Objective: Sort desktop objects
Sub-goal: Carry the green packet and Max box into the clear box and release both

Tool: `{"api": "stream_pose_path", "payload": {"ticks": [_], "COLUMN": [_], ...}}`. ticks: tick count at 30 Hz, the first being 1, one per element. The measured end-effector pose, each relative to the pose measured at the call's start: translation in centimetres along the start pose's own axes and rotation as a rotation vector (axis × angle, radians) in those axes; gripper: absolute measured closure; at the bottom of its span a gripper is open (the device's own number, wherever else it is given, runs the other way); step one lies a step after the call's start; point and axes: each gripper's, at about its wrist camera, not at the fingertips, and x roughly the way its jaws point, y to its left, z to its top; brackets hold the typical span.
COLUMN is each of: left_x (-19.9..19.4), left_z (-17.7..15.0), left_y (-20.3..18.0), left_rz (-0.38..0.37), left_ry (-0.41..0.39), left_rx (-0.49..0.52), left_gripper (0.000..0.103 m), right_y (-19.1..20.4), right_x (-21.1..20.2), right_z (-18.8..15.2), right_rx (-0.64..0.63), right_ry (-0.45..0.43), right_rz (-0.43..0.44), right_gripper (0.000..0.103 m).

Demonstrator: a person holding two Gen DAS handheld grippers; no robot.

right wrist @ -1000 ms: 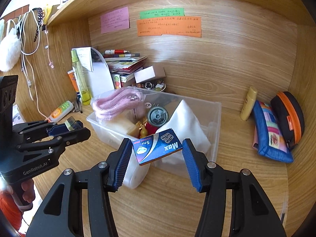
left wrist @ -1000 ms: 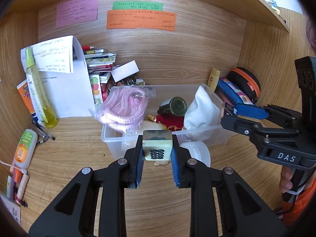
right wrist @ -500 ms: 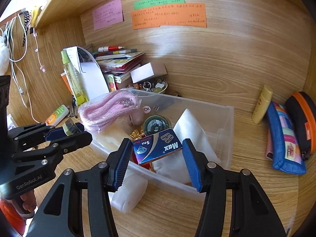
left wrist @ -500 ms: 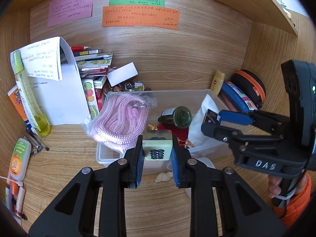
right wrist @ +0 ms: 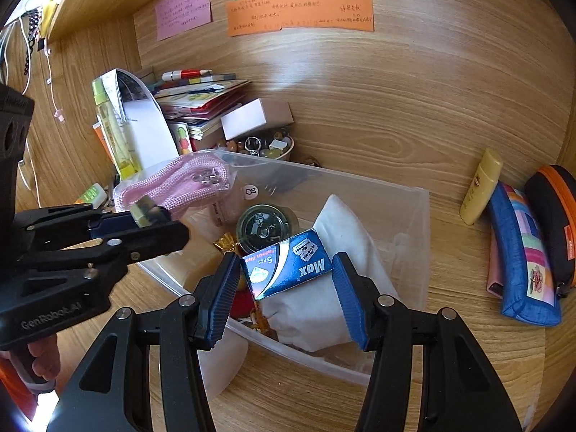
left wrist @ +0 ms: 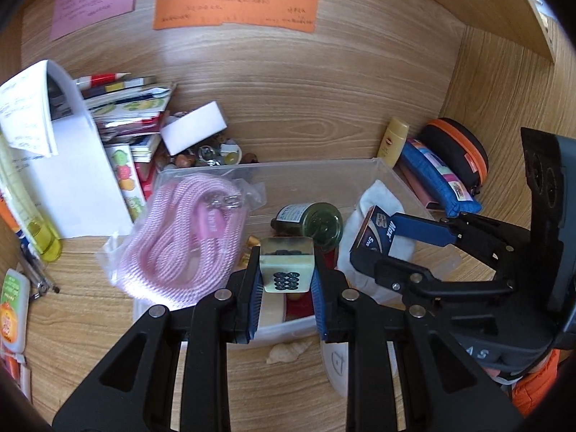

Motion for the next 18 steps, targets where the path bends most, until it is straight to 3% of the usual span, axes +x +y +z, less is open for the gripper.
{"api": "stream_pose_path", "payload": {"ticks": [18], "left_x": [1.7], "left_z": [0.2], "left_y": [0.0], "left_rz": [0.007], "left_ry": [0.042], "left_rx": [0.005], "left_gripper": [0.079], "right_y": [-0.2], "right_x": [1.0], "right_z": [-0.2], "right_rx": [-0.011], "right_ry": [0.012], "right_rz": [-0.028], "right_gripper": [0.053]}}
